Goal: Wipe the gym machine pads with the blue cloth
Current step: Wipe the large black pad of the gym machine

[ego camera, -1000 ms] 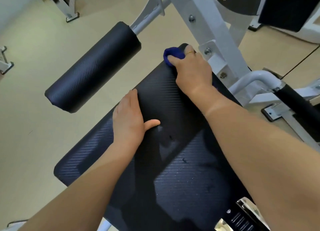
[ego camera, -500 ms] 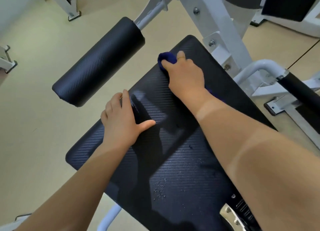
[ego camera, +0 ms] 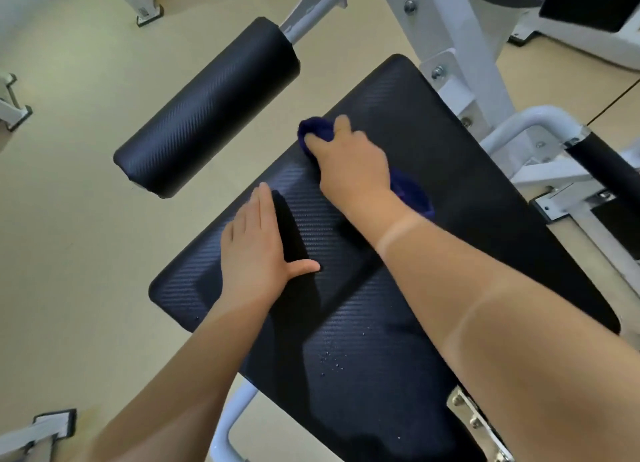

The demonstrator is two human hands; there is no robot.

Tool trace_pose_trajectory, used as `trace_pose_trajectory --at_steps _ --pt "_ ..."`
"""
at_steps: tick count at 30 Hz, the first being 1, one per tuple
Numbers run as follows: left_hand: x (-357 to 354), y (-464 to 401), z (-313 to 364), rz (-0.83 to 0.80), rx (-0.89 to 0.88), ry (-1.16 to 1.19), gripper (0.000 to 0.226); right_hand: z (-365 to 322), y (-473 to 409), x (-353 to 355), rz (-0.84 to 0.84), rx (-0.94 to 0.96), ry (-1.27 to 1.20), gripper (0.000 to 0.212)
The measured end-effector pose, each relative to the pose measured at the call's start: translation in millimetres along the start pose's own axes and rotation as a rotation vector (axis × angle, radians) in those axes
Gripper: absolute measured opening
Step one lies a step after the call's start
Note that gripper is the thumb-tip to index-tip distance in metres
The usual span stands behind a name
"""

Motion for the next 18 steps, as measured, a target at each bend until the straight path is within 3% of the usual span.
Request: trace_pose_trajectory --at_steps 3,6,8,10,12,14,18 --pt "-3.0 0.1 -1.1 0.039 0.019 -0.009 0.131 -45.2 30.9 -22.9 -0.083 0.253 0.045 0.049" --pt "-8.2 0.5 -3.9 0.007 0.068 -0.017 0.130 -27.2 22.3 -18.7 -0.095 0.338 0.168 0.053" --pt "-10.0 -1.8 -6.1 -0.007 0.057 -0.061 0.131 6.0 6.7 -4.8 -0.044 0.213 0.220 0.052" --pt "-8.8 -3.6 -6.4 0.000 0.042 -0.103 0.133 36.5 -2.9 3.2 -0.002 -0.014 0.119 0.050" --pt "-6.4 -3.9 -4.7 0.016 0.037 -0.119 0.134 38.4 -3.3 2.5 0.000 -0.107 0.022 0.049" --pt "-6.5 -2.2 -2.9 0.010 0.039 -0.107 0.133 14.7 6.4 -3.4 -0.019 -0.027 0.006 0.051" --pt "-8.0 0.3 -3.2 0.004 0.058 -0.033 0.130 -32.5 46.0 -29.5 -0.163 0.306 0.080 0.052"
Point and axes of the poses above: each hand's wrist, its own y-axis away from the middle knuckle, its own x-axis out of the back of the hand, z = x × y, the point moved 5 cm from there along -y, towards the middle knuckle, and after that the axes turned 9 degrees about -z, right-handed, at the moved point
